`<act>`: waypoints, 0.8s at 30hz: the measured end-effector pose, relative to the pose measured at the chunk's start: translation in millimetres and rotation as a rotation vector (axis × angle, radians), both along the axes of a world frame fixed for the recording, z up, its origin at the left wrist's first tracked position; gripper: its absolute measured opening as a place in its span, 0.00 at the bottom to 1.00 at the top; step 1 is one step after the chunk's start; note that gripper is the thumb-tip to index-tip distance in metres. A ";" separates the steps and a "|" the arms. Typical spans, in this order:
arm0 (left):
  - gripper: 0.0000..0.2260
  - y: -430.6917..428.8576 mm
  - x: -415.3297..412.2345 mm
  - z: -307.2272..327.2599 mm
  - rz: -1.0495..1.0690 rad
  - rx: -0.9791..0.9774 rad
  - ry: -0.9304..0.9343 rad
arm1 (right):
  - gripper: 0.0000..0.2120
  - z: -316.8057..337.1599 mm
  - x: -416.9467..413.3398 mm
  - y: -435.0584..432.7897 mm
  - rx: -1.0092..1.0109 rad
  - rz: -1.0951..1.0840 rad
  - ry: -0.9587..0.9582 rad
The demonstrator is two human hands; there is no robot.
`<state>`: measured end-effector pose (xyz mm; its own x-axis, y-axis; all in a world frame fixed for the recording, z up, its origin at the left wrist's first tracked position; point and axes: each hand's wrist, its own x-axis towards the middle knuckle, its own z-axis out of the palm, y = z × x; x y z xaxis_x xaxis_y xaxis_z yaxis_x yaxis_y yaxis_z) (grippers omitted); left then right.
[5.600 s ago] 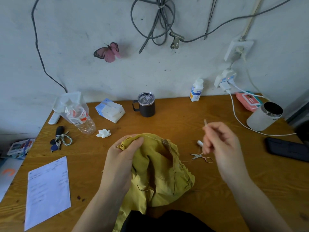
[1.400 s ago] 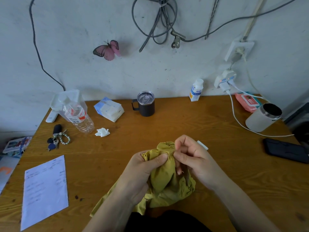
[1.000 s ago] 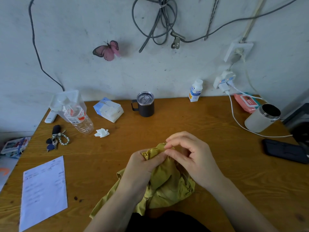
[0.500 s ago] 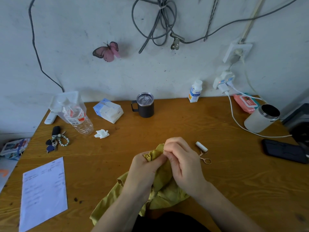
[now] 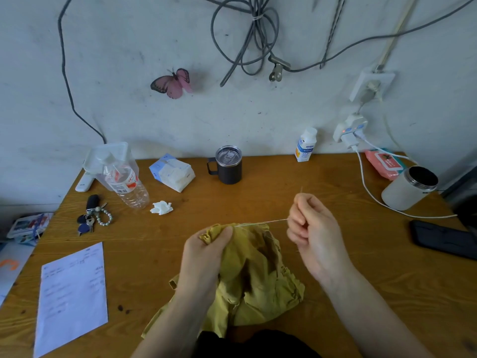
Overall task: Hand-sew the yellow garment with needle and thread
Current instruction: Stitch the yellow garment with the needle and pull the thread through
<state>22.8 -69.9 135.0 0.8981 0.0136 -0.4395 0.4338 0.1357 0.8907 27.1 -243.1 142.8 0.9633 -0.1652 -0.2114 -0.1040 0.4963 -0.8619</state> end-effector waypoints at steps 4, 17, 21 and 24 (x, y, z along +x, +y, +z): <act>0.12 10.5 6.9 0.4 0.065 -0.032 -0.012 | 0.13 -1.2 2.9 -23.7 0.134 -0.115 0.073; 0.12 23.1 14.8 0.4 0.154 -0.062 -0.029 | 0.09 -12.3 -8.5 -96.6 0.214 -0.496 0.105; 0.13 27.0 17.5 0.8 0.177 -0.083 -0.030 | 0.09 -15.6 -12.9 -103.4 0.211 -0.552 0.126; 0.12 31.8 20.3 0.1 0.204 -0.083 -0.032 | 0.09 -16.9 -15.1 -107.7 0.195 -0.574 0.135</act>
<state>43.1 -38.1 135.0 0.8938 0.1616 -0.4184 0.3619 0.2914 0.8855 12.0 -350.8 125.9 0.6947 -0.5950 -0.4042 0.1243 0.6527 -0.7473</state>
